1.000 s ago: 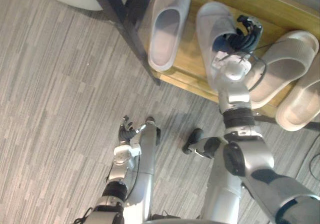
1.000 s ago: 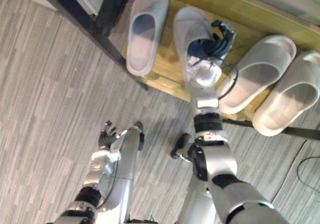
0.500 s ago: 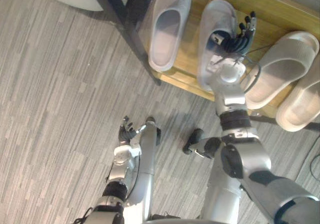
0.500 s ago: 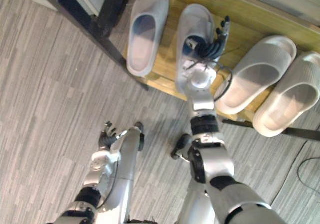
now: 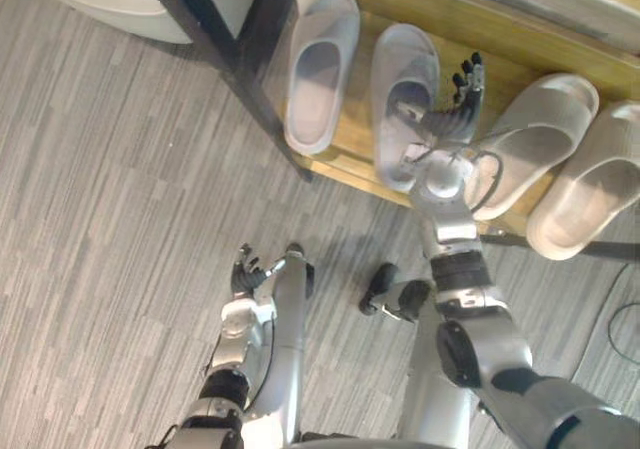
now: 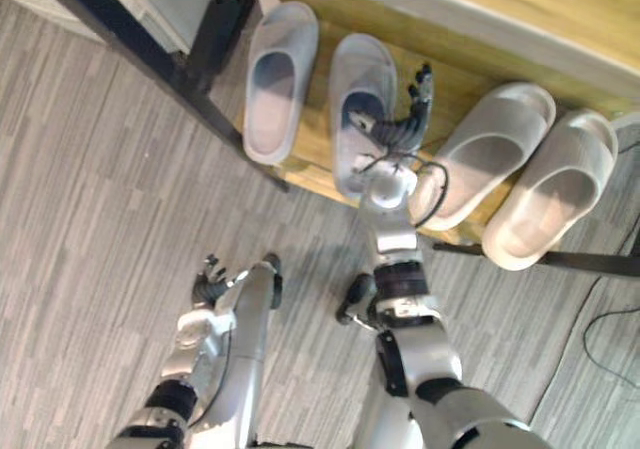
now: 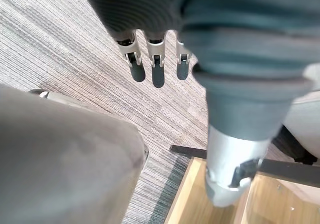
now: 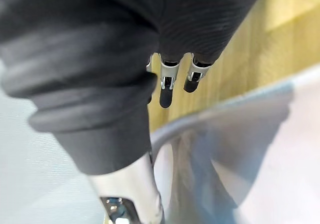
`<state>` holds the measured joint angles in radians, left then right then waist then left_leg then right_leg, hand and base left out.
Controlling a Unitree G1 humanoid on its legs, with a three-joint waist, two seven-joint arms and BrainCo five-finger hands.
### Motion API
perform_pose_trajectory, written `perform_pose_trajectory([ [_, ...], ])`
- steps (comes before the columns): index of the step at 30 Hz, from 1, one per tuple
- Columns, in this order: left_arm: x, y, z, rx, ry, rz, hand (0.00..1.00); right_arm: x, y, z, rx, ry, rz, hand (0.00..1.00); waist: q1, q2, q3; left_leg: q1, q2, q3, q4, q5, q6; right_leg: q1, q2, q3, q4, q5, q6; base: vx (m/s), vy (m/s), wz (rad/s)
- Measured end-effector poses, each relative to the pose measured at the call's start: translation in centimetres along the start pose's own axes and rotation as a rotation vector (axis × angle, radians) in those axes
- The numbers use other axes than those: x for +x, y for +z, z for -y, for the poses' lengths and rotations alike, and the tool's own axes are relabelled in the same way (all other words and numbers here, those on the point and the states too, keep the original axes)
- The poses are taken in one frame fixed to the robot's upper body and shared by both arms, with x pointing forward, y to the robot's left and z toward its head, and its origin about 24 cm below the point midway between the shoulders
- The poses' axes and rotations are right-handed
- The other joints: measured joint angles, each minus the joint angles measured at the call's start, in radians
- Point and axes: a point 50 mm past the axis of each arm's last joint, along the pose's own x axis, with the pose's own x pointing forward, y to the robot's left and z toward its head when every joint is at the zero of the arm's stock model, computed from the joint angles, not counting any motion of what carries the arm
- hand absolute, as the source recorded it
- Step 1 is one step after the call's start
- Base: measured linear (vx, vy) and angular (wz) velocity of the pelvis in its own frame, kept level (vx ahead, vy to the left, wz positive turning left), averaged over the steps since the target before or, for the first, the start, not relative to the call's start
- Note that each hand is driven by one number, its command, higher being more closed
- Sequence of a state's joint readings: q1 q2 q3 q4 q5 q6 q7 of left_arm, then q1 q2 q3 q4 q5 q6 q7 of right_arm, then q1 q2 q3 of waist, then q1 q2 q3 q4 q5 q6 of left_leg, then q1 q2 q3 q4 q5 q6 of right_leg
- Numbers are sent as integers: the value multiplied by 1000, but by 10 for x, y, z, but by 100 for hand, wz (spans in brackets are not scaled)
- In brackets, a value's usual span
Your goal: Organize the slippers on the shoe rack
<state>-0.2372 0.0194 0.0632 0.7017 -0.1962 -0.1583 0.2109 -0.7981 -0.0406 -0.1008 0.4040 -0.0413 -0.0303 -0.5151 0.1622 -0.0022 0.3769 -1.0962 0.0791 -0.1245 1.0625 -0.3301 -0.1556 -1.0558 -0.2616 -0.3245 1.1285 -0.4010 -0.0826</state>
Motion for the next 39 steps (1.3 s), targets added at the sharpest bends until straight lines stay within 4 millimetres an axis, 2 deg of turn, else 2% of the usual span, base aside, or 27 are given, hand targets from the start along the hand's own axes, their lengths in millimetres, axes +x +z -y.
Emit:
perform_pose_trajectory([
  [2,-2,-4,-2,2,5,-14,0,-9,-11,0,-24,24,-27,0,-2,0,0,25,1,3,-12,0,0,23,1,0,-12,-2,4,0,0,0],
  [13,-3,-7,-6,-6,5,-31,0,-31,-24,-11,18,101,-61,0,-8,-1,1,32,4,6,-15,0,0,30,3,0,-16,-3,5,0,2,0],
  [16,-3,-7,-7,-10,11,-32,0,-37,-26,-16,80,124,-83,0,-11,-3,2,35,5,7,-16,0,0,31,4,1,-16,-3,5,0,0,0],
  [20,-2,-6,-12,-10,25,-31,0,-46,-32,-20,149,162,-129,0,-11,-22,9,55,10,8,-38,3,-2,47,12,2,-34,-1,9,0,0,0],
  [23,-2,-6,-13,-8,27,-30,0,-50,-32,-25,199,191,-139,0,-11,-22,9,56,14,9,-47,5,-4,47,17,1,-44,2,14,-5,0,-3],
  [30,-2,-7,-13,-9,31,-33,0,-51,-32,-34,304,224,-171,0,-11,-23,9,57,14,9,-52,6,-5,49,17,0,-46,2,14,0,0,0],
  [39,-2,-8,-14,1,32,-39,0,-40,-26,-44,417,218,-214,0,-11,-26,11,74,8,-2,-83,21,-16,66,11,-17,-56,0,16,-3,-5,4],
])
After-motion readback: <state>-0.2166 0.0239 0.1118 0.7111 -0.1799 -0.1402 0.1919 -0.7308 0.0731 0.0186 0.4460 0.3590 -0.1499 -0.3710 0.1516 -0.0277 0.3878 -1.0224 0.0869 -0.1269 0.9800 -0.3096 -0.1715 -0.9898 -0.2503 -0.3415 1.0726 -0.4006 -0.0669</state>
